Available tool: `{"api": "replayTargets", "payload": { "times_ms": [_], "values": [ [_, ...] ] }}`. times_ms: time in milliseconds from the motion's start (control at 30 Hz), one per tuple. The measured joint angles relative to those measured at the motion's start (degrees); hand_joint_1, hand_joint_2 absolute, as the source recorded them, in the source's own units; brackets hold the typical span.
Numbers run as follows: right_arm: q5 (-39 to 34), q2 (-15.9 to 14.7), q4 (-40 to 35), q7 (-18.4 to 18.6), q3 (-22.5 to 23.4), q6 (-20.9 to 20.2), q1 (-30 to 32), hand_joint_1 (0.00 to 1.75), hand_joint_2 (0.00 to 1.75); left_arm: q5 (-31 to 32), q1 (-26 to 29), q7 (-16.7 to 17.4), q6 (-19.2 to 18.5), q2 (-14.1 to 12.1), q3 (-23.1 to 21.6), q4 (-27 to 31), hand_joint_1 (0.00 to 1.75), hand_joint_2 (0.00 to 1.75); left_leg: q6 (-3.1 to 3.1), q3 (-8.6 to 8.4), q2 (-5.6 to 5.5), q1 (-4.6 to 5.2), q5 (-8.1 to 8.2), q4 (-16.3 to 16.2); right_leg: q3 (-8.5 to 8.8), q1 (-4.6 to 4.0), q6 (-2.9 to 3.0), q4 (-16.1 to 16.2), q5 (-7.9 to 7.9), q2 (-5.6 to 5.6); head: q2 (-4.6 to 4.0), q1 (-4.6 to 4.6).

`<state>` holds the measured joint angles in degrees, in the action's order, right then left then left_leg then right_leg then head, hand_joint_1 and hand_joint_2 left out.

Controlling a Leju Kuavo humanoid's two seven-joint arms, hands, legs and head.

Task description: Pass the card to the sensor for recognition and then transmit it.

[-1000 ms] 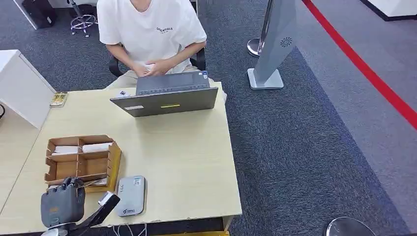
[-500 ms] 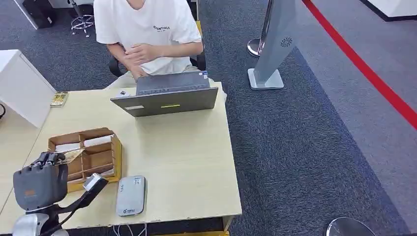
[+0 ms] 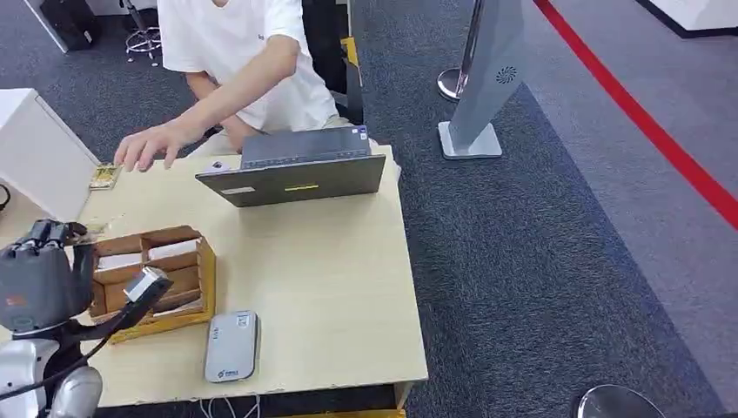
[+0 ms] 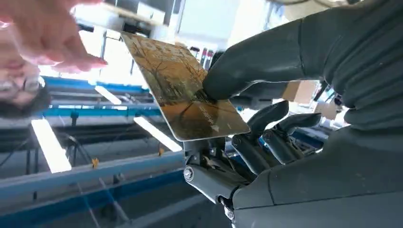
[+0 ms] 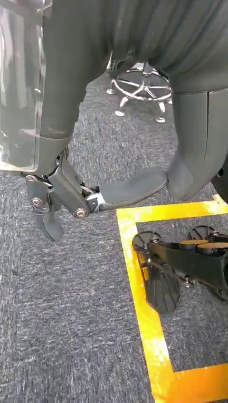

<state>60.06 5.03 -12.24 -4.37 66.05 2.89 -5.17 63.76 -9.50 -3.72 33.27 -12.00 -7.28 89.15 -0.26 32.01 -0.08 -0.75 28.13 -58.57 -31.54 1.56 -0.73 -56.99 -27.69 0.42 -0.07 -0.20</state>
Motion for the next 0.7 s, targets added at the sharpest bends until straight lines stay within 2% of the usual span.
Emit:
{"api": "replayTargets", "payload": {
  "times_ms": [433,700],
  "values": [
    [2.2,0.0,0.0,1.3,-2.0,-0.8,-0.9,0.0,1.75,1.8,-16.2,0.5,-2.4,-2.3,-1.5,-8.3,1.75,1.75,-0.05,0.0,0.01,-0.03,-0.04,0.0,-0.02,-0.04,0.05,0.0,0.04,0.03,0.0,0.02],
    [2.3,0.3,0.0,1.4,-2.4,-0.7,-0.9,0.0,1.75,1.7,-20.3,0.8,-2.7,-2.9,-2.7,-11.8,1.75,1.75,-0.05,0.01,0.14,-0.03,-0.03,0.0,-0.08,-0.04,0.05,0.0,0.04,0.19,0.0,0.02]
  ]
}}
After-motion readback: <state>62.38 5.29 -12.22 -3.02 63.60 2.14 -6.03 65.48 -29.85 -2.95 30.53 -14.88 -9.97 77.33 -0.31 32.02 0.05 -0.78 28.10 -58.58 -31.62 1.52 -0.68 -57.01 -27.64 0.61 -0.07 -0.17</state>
